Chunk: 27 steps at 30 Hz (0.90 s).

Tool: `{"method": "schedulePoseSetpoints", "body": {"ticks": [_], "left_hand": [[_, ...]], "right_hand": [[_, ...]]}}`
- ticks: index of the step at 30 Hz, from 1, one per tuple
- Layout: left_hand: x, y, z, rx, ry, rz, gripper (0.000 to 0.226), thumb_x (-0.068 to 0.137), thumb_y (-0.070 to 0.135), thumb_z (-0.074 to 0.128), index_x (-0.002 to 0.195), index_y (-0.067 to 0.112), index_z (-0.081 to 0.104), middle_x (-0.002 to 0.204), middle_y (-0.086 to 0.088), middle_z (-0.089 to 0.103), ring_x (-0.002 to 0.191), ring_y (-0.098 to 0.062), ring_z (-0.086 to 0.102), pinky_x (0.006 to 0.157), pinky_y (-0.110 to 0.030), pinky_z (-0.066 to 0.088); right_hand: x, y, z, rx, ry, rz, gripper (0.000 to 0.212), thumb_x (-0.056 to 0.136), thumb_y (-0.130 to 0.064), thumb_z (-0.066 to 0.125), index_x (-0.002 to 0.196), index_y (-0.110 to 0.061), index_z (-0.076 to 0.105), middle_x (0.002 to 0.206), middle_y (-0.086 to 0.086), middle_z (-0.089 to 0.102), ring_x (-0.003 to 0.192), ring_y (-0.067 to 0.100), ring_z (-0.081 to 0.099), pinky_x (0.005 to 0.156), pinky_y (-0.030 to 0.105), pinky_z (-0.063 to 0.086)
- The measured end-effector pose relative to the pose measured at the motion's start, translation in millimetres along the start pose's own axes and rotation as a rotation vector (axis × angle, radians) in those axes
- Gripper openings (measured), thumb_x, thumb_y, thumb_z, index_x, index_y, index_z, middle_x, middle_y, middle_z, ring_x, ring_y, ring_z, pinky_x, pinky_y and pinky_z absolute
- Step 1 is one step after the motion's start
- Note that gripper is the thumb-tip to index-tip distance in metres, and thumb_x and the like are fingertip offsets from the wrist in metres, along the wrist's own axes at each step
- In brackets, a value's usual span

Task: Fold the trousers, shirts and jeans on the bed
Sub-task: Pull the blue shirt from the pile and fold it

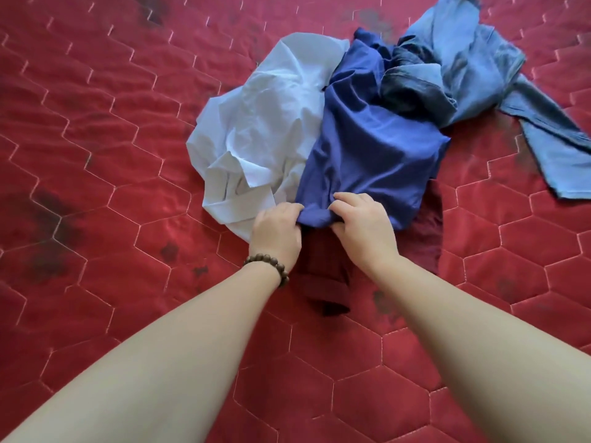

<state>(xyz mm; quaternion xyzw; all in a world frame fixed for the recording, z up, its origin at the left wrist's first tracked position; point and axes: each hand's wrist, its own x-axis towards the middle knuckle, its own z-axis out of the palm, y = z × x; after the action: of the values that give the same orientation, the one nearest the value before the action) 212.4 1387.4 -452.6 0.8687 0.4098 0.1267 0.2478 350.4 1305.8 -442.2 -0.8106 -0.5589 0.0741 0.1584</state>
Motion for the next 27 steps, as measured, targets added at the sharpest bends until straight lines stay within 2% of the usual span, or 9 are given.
{"method": "schedulePoseSetpoints", "body": {"ticks": [3, 6, 12, 16, 18, 20, 22, 24, 27], "left_hand": [[-2, 10, -17, -0.133, 0.017, -0.007, 0.030, 0.088, 0.001, 0.051, 0.115, 0.004, 0.063, 0.108, -0.015, 0.065, 0.098, -0.035, 0.059, 0.087, -0.040, 0.043], [-3, 29, -48, -0.216, 0.037, 0.049, 0.029, 0.087, -0.005, 0.048, 0.112, 0.001, 0.061, 0.107, -0.018, 0.059, 0.097, -0.035, 0.057, 0.087, -0.040, 0.042], [-14, 97, -146, -0.346, 0.158, 0.124, 0.034, 0.080, -0.013, 0.046, 0.107, 0.002, 0.061, 0.103, -0.017, 0.055, 0.091, -0.030, 0.055, 0.085, -0.035, 0.043], [-25, 144, -228, -0.382, 0.255, 0.192, 0.034, 0.079, -0.014, 0.049, 0.108, 0.000, 0.061, 0.106, -0.017, 0.057, 0.095, -0.025, 0.055, 0.087, -0.024, 0.042], [-31, 164, -271, -0.362, 0.282, 0.223, 0.027, 0.081, -0.012, 0.052, 0.104, -0.002, 0.063, 0.101, -0.017, 0.060, 0.093, -0.027, 0.056, 0.086, -0.025, 0.042], [-38, 182, -312, -0.339, 0.305, 0.237, 0.018, 0.082, -0.007, 0.054, 0.096, -0.001, 0.064, 0.090, -0.011, 0.061, 0.084, -0.025, 0.055, 0.078, -0.021, 0.038], [-46, 199, -348, -0.331, 0.308, 0.252, 0.013, 0.084, -0.003, 0.053, 0.090, 0.001, 0.064, 0.084, -0.006, 0.060, 0.078, -0.022, 0.054, 0.072, -0.021, 0.035], [-53, 215, -380, -0.337, 0.289, 0.224, 0.011, 0.087, 0.004, 0.051, 0.088, 0.005, 0.062, 0.080, -0.006, 0.062, 0.075, -0.025, 0.054, 0.069, -0.030, 0.038], [-63, 239, -423, -0.376, 0.192, 0.179, 0.018, 0.091, 0.014, 0.049, 0.074, 0.012, 0.053, 0.063, 0.002, 0.052, 0.064, -0.024, 0.045, 0.059, -0.033, 0.033]], "right_hand": [[-4, -2, -22, 0.112, -0.001, 0.000, 0.020, 0.082, -0.018, 0.070, 0.097, -0.004, 0.070, 0.121, 0.006, 0.064, 0.106, 0.033, 0.056, 0.089, 0.043, 0.044], [-10, -12, -58, 0.168, 0.050, -0.006, 0.019, 0.084, -0.011, 0.067, 0.101, -0.005, 0.070, 0.121, 0.007, 0.064, 0.110, 0.032, 0.055, 0.090, 0.041, 0.044], [-19, -50, -175, 0.162, 0.148, 0.023, 0.013, 0.091, -0.016, 0.060, 0.092, -0.003, 0.061, 0.085, 0.013, 0.064, 0.086, 0.036, 0.056, 0.069, 0.044, 0.044], [-32, -85, -270, 0.193, 0.249, 0.034, 0.012, 0.091, -0.014, 0.057, 0.089, -0.002, 0.057, 0.079, 0.016, 0.064, 0.076, 0.040, 0.055, 0.066, 0.046, 0.046], [-40, -104, -318, 0.204, 0.287, 0.019, 0.012, 0.091, -0.015, 0.057, 0.085, -0.004, 0.055, 0.070, 0.010, 0.059, 0.069, 0.037, 0.053, 0.062, 0.042, 0.043], [-49, -122, -363, 0.211, 0.343, 0.009, 0.013, 0.092, -0.014, 0.057, 0.082, -0.006, 0.054, 0.065, 0.001, 0.051, 0.063, 0.032, 0.048, 0.059, 0.035, 0.032], [-57, -139, -404, 0.220, 0.412, 0.002, 0.012, 0.092, -0.013, 0.056, 0.082, -0.006, 0.055, 0.064, 0.000, 0.050, 0.061, 0.030, 0.046, 0.059, 0.031, 0.025], [-67, -153, -442, 0.233, 0.468, 0.006, 0.010, 0.091, -0.012, 0.054, 0.083, -0.007, 0.056, 0.065, 0.006, 0.056, 0.062, 0.031, 0.049, 0.059, 0.031, 0.026], [-82, -171, -494, 0.230, 0.519, -0.032, 0.012, 0.092, -0.017, 0.054, 0.083, -0.010, 0.058, 0.066, 0.001, 0.055, 0.064, 0.022, 0.048, 0.060, 0.026, 0.027]]}}
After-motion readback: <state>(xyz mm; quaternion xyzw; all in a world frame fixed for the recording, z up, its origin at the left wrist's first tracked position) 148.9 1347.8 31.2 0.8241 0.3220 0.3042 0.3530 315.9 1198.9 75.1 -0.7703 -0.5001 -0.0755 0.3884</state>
